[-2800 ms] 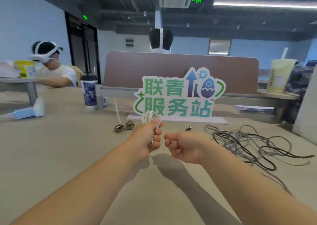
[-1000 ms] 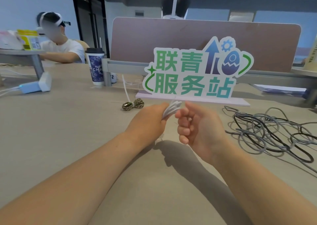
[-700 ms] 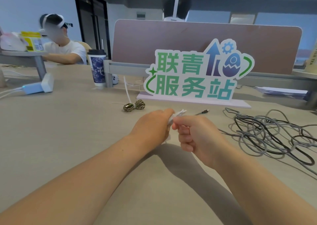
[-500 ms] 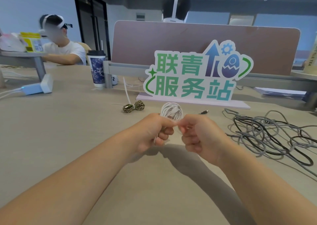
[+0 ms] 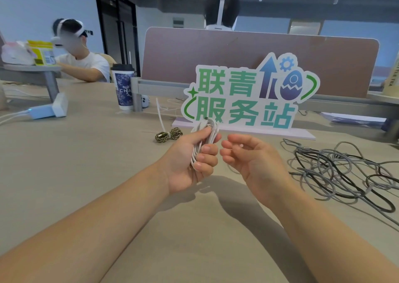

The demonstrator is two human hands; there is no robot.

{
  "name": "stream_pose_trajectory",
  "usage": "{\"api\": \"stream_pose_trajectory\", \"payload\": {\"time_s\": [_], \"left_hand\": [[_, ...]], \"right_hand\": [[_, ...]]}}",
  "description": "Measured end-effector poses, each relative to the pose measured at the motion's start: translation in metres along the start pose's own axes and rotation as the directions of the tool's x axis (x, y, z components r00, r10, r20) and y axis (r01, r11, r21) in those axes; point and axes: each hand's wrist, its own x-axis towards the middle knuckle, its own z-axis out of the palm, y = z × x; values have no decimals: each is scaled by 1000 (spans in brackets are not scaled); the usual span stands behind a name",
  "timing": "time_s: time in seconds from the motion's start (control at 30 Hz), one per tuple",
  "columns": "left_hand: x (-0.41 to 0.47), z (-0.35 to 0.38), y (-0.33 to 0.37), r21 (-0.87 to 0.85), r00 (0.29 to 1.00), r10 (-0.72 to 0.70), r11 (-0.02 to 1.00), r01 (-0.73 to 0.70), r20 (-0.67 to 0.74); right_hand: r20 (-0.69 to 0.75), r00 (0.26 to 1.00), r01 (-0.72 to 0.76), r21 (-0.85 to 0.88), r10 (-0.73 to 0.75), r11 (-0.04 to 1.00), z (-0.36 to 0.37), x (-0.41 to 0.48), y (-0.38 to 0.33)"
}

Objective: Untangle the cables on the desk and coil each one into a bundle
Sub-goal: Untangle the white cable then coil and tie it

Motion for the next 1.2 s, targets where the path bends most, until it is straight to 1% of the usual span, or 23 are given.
{"api": "stream_pose_trajectory", "payload": {"time_s": [0.07, 0.13, 0.23, 0.37, 0.43, 0.5, 0.57, 0.63, 0.7, 0.77, 0.9, 1.03, 1.13, 1.2], "left_hand": [[1, 0, -1, 17, 1000, -13, 1000, 13, 10], [1, -1, -1, 30, 999, -31, 999, 31, 19], [1, -2, 2, 54, 1000, -31, 998, 31, 0], [2, -3, 2, 155, 998, -5, 988, 14, -56], [3, -2, 0, 230, 996, 20, 973, 1, -90], [3, -1, -3, 301, 991, 49, 954, -10, -123], [3, 0, -5, 363, 985, 74, 932, -13, -154], [2, 0, -6, 420, 980, 94, 908, -13, -173], [2, 0, -7, 442, 978, 102, 897, -12, -180], [3, 0, -6, 433, 978, 105, 901, -15, -183], [3, 0, -3, 382, 976, 107, 924, -27, -190], [3, -1, -5, 423, 975, 115, 906, -25, -189], [3, -1, -5, 439, 975, 119, 898, -26, -186], [3, -1, -5, 421, 976, 113, 907, -26, -184]], "right_hand": [[-15, 999, 36, -99, -38, 994, 0, 1, 4], [-46, 997, 48, -144, -55, 988, -1, 3, 6], [-98, 992, 60, -134, -73, 989, -2, 3, 3], [-133, 983, 115, -107, -129, 988, -6, 3, -5], [-127, 980, 139, -102, -152, 985, -7, 2, -7], [-93, 981, 155, -147, -170, 977, -7, 1, -7], [-66, 974, 192, -271, -217, 943, -5, -1, -6], [-41, 957, 248, -396, -287, 884, -3, -1, -4], [-27, 941, 288, -464, -338, 838, -2, -1, -2], [-8, 929, 318, -496, -371, 808, -2, -2, -2], [34, 912, 370, -498, -408, 785, -2, -5, -2], [61, 877, 417, -586, -476, 694, -2, -5, 1], [83, 862, 424, -661, -501, 619, -4, -5, 2], [74, 866, 409, -674, -494, 616, -4, -4, 3]]}}
